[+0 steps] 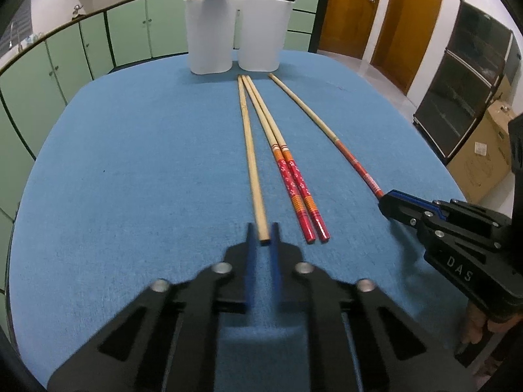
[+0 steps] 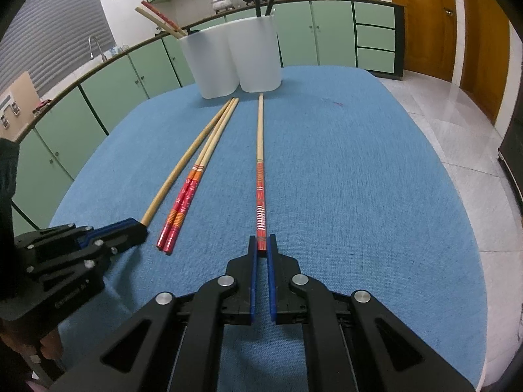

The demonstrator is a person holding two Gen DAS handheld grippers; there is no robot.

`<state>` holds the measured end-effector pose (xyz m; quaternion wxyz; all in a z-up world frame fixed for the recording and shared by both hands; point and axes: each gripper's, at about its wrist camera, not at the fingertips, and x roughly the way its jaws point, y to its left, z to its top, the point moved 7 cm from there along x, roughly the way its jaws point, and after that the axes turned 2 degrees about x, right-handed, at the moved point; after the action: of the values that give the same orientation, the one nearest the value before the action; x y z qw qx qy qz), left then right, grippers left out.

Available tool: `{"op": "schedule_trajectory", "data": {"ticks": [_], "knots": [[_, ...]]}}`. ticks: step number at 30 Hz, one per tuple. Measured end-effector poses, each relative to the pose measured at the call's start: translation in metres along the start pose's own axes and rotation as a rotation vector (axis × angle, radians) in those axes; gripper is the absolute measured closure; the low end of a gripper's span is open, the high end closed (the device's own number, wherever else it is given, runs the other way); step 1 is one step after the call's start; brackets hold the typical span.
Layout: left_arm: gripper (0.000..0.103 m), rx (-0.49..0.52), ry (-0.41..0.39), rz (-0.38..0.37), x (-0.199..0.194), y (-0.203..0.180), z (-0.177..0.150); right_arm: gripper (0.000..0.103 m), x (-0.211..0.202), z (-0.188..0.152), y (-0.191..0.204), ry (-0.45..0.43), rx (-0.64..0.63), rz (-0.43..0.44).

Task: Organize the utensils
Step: 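Grasp a wooden chopstick with the left gripper, then lift both chopsticks and insert them into the white holder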

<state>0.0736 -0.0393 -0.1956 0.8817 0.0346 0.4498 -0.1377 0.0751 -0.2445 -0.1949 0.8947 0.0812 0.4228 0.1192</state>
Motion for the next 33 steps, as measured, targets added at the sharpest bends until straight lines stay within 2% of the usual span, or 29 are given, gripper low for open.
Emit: {"op": "schedule_trajectory", "data": {"ticks": [5, 13, 27, 33], "knots": [[0.097, -0.007, -0.008, -0.003, -0.003, 0.001, 0.001, 0.097, -0.001, 0.002, -0.001, 0.005, 0.001, 0.004], [0.097, 0.004, -0.098, 0.036, -0.036, 0.007, 0.025, 0.097, -0.027, 0.02, 0.002, -0.053, -0.036, -0.006], [0.097, 0.035, -0.327, 0.054, -0.118, 0.003, 0.089, 0.097, -0.108, 0.088, 0.009, -0.25, -0.089, 0.021], [0.097, 0.044, -0.387, 0.042, -0.137, 0.0, 0.117, 0.097, -0.133, 0.124, 0.015, -0.317, -0.104, 0.06]]}}
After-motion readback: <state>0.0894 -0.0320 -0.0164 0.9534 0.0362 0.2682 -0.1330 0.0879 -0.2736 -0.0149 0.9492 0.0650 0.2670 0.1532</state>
